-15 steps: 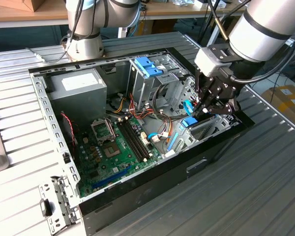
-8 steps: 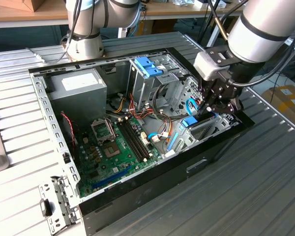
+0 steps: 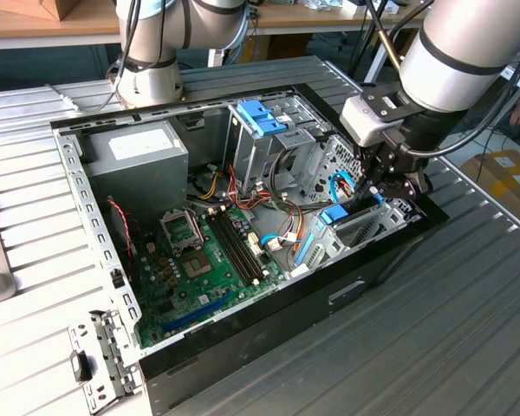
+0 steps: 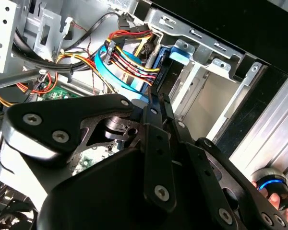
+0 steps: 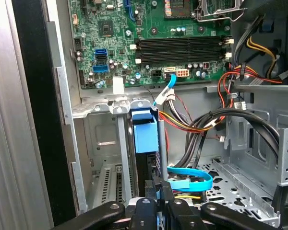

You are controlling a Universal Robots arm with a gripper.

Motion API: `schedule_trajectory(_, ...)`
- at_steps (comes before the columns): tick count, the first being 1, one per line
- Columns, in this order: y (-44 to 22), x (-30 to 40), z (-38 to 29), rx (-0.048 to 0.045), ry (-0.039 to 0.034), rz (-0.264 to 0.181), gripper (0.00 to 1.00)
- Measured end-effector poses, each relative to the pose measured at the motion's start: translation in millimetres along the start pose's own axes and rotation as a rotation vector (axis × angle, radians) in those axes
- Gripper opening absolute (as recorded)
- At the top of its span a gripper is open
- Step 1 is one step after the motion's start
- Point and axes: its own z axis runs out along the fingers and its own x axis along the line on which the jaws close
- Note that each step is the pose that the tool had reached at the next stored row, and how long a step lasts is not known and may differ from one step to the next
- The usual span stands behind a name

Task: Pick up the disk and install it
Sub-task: 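Insert the second disk wire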

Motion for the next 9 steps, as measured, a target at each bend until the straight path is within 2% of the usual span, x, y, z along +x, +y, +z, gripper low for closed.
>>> schedule_trajectory(5,9.8,0.9,-1.4,-0.0001,-0.0006,0.000,0.16)
schedule_trajectory(9,22.6,2.1,-3.3,-0.0002,-0.0018,0.000,0.16)
